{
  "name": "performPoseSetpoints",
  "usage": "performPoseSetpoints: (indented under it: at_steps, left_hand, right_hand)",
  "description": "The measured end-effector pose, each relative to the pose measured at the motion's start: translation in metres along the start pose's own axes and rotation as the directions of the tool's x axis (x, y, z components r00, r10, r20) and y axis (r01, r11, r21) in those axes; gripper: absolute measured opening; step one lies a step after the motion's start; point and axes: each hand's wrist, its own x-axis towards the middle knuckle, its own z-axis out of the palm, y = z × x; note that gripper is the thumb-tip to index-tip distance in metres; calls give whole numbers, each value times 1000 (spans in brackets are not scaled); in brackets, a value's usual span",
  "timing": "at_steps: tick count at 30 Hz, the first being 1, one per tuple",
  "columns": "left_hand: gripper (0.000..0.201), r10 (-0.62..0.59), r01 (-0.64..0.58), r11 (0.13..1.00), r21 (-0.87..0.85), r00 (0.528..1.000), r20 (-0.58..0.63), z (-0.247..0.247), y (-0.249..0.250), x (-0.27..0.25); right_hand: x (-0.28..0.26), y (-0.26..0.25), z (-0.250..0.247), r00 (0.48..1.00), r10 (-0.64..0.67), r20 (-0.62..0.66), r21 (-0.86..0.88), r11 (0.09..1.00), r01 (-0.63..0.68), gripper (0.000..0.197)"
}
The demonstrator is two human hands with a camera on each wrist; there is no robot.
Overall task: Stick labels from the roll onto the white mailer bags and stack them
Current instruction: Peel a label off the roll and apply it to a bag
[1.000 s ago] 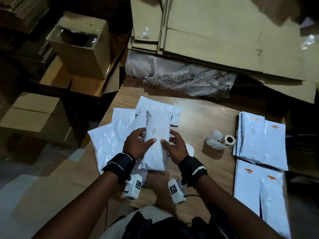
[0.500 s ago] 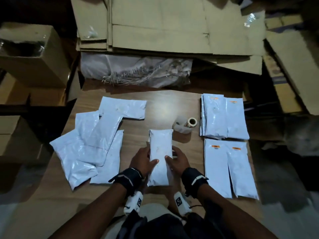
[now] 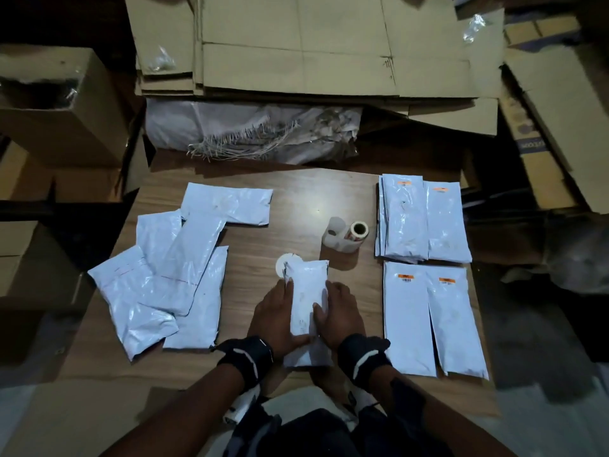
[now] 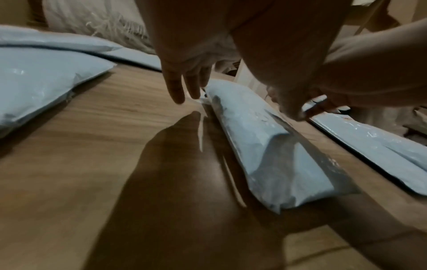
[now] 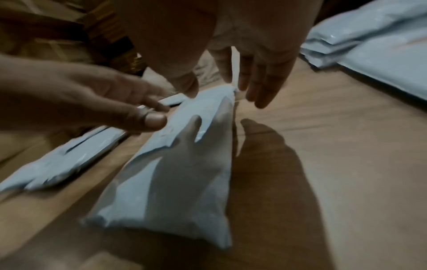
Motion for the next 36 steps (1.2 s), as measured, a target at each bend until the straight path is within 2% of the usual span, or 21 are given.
performPoseSetpoints:
  at_steps: [2,4,6,9,13,21,26,36]
  left_hand:
    - [132,78,-88,985,145,994,77,-2,3,6]
    - [137,88,-146,949,280,974,209,-2,6,14]
    - [139,68,-167,919,358,960,273,-1,7,25]
    - [146,27,-170,893,416,944,328,3,7,35]
    - [144,-8,-164,888,430,928,372,6,2,42]
    - [142,-25,-142,909,391,920,392,13,2,49]
    - [148,-18,-152,912,382,914,406,18,-2,51]
    - [155,-29,-165,913,372,886,463,9,4,49]
  right_hand:
    - [0,-4,7,986,-160,-41,-77,985,157,67]
    - [7,-5,17,957,-287,50,-196,936,291,66]
    - [12,-8,23,963,-246,108,-233,935,266,67]
    - [17,-8,31,972,-195,131,-219,951,220,70]
    - [29,1,41,941,-223,253,-237,929,284,70]
    - [30,13,43,945,-205,256,-194,946,258,74]
    - [32,19,45,934,-215,286,-176,946,272,74]
    - [35,16,35,921,-178,346,-186,949,254,95]
